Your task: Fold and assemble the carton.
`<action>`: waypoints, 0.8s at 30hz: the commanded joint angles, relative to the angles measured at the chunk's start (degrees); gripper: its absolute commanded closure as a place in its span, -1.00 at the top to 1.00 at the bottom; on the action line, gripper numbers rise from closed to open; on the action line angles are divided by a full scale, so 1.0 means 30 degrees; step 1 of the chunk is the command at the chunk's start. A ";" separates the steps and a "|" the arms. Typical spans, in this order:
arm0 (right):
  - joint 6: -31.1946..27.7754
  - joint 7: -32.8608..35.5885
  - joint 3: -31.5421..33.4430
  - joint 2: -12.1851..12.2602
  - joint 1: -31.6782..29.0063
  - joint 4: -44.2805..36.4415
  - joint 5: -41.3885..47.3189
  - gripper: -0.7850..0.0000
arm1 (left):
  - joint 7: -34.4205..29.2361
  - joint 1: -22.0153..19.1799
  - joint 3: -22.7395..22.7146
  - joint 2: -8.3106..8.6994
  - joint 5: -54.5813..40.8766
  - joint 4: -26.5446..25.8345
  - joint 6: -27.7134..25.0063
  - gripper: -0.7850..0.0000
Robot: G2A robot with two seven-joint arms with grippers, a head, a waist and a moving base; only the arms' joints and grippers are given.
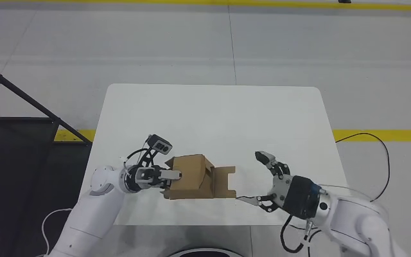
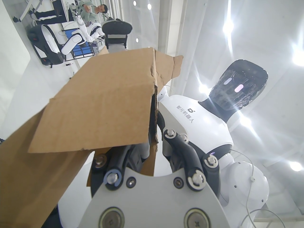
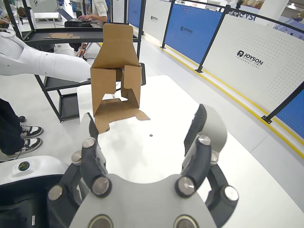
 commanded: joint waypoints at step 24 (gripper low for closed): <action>-0.1113 0.1551 -0.1498 -0.0042 0.0398 0.2519 0.4315 1.00 | 0.3137 0.0950 -0.1079 -0.0046 0.4149 -0.2262 -0.4143 -1.00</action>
